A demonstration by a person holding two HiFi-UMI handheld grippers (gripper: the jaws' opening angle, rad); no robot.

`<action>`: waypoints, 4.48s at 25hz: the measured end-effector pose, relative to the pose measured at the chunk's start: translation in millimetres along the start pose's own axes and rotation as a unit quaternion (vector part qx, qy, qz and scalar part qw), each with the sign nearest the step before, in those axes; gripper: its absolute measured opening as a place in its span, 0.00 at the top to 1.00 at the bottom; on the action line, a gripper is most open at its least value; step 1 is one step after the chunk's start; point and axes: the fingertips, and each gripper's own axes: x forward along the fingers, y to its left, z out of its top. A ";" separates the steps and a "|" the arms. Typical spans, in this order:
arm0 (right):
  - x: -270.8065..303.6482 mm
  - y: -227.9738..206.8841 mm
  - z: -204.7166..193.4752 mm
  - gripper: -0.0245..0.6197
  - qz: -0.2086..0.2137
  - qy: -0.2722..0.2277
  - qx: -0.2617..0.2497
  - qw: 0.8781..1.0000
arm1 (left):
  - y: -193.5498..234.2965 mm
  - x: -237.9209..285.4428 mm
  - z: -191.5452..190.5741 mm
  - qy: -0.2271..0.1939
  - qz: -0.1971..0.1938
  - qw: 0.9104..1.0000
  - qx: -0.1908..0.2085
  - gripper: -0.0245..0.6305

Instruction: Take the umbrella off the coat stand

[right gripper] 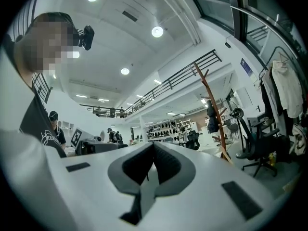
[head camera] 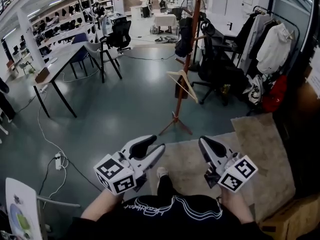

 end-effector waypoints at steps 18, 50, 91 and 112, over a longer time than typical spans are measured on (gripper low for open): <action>153.8 -180.3 -5.8 0.96 -0.020 0.026 0.027 0.999 | 192.1 138.1 15.1 0.023 0.000 0.999 -0.022 0.52; 236.6 -345.8 36.3 0.96 -0.119 0.004 0.002 0.993 | 357.3 347.1 73.5 0.025 -0.068 0.997 0.025 0.43; 247.5 -429.8 59.5 0.96 -0.285 -0.006 0.003 0.958 | 433.3 527.8 92.4 0.097 -0.187 0.974 0.083 0.53; 256.8 -441.6 60.7 0.96 -0.275 0.002 0.004 0.961 | 436.0 527.7 92.0 0.106 -0.186 0.974 0.074 0.61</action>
